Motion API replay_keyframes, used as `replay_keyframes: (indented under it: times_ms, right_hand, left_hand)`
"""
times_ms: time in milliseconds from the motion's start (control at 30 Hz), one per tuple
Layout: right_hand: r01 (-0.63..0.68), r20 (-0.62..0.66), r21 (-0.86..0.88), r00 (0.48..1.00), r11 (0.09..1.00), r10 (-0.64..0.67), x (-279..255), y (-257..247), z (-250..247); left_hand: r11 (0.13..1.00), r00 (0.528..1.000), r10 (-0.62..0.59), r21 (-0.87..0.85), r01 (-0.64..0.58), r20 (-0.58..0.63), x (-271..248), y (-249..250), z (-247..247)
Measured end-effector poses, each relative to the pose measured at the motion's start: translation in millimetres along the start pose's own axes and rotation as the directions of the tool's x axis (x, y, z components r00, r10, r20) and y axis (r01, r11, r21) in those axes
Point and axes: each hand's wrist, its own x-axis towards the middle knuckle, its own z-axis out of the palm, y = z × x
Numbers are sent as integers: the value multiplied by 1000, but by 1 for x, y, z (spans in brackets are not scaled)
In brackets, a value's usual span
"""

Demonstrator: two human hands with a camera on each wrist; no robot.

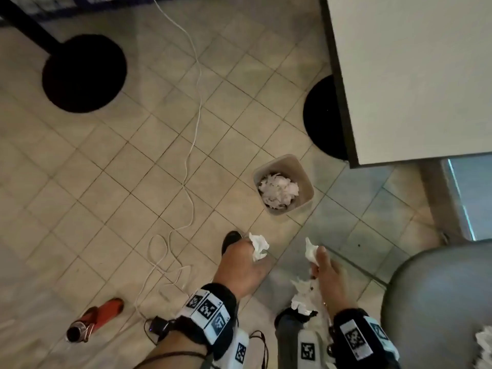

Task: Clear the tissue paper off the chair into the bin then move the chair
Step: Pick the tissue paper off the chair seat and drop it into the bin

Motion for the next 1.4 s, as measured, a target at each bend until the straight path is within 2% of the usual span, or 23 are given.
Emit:
replay_keyframes:
  times_ms: [133,200,300,500,667,800,900,1000,1067,1133,1200,1333,1400]
  right_hand:
    - [115,41,-229,993,967,-109,39,-11,54]
    - [134,84,-315,990,940,-113,58,-23,74]
    - [152,93,-315,987,937,-129,87,-38,86]
    - [307,47,-167,952,937,-304,155,-75,87]
    - [333,13,-61,943,941,-333,221,-88,87]
    - [378,-32,-67,924,923,-381,272,-88,93]
    - [420,-74,-94,901,902,-427,305,-80,100]
    - [384,-49,-106,919,917,-391,335,-67,104]
    - [314,13,-118,949,942,-315,350,-59,101]
    - [244,95,-201,969,949,-229,358,-53,94]
    - [255,192,-314,960,915,-201,359,-47,84]
    - [377,365,-496,908,782,-206,334,-40,64]
    - [328,371,-498,917,803,-145,314,-32,54]
  left_hand:
    - [990,989,-69,129,52,132,49,-19,-27]
    - [982,978,-82,185,46,190,73,-25,-32]
    - [974,967,-87,223,32,239,103,-22,-35]
    - [992,987,45,110,-62,153,168,-14,-8]
    - [981,979,188,32,-191,75,227,-7,33]
    - [979,979,201,37,-199,-41,272,-13,60]
    - [983,982,181,30,-180,-48,304,-29,77]
    - [983,985,175,57,-175,3,330,-52,92]
    - [982,985,160,93,-165,60,342,-64,99]
    - [988,989,101,109,-112,104,347,-72,103]
    - [989,990,39,136,-58,139,347,-77,104]
    - [991,988,21,124,-40,154,328,-75,92]
    - [992,990,13,124,-30,140,310,-72,79]
